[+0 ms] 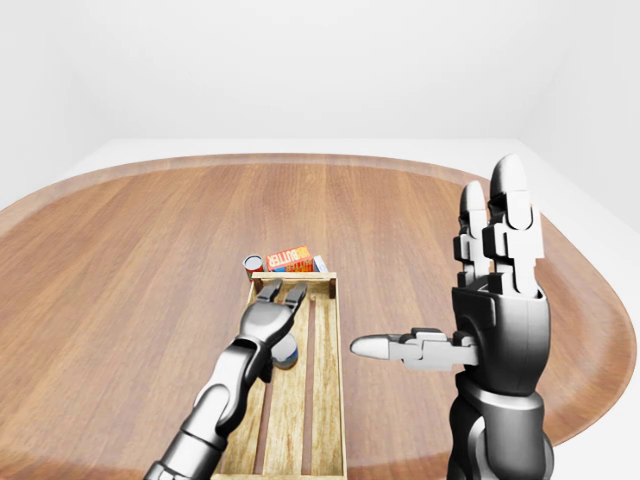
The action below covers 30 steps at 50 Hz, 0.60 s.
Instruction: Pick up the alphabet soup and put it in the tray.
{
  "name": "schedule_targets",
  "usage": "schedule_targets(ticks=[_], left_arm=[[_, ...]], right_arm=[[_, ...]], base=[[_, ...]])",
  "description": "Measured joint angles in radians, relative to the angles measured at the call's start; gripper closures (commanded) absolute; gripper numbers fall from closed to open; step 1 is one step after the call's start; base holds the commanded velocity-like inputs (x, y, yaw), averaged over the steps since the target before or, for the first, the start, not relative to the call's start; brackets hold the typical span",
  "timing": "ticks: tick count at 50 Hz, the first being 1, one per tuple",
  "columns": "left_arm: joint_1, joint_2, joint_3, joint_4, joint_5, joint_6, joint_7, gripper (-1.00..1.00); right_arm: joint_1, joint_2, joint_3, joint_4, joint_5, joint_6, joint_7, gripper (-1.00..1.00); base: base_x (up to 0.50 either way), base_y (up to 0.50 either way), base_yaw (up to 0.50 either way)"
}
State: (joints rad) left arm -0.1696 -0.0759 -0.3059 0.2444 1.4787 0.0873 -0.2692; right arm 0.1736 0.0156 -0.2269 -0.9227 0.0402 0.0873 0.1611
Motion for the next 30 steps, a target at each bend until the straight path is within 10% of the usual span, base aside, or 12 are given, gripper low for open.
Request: schedule_targets(ticks=[14,30], left_arm=[[0.149,0.060,0.019,-0.414,-0.029,-0.008,-0.194,-1.00],[0.213,0.140,0.336,-0.841,-0.431,0.000,-0.419,-1.00]], right_arm=[[-0.003,-0.001,-0.007,-0.001,0.003,0.000,-0.002,-1.00],[-0.002,0.000,-0.001,-0.003,-0.002,0.000,-0.007,-1.00]], base=[[0.00,0.00,0.00],[0.00,0.00,0.00]])
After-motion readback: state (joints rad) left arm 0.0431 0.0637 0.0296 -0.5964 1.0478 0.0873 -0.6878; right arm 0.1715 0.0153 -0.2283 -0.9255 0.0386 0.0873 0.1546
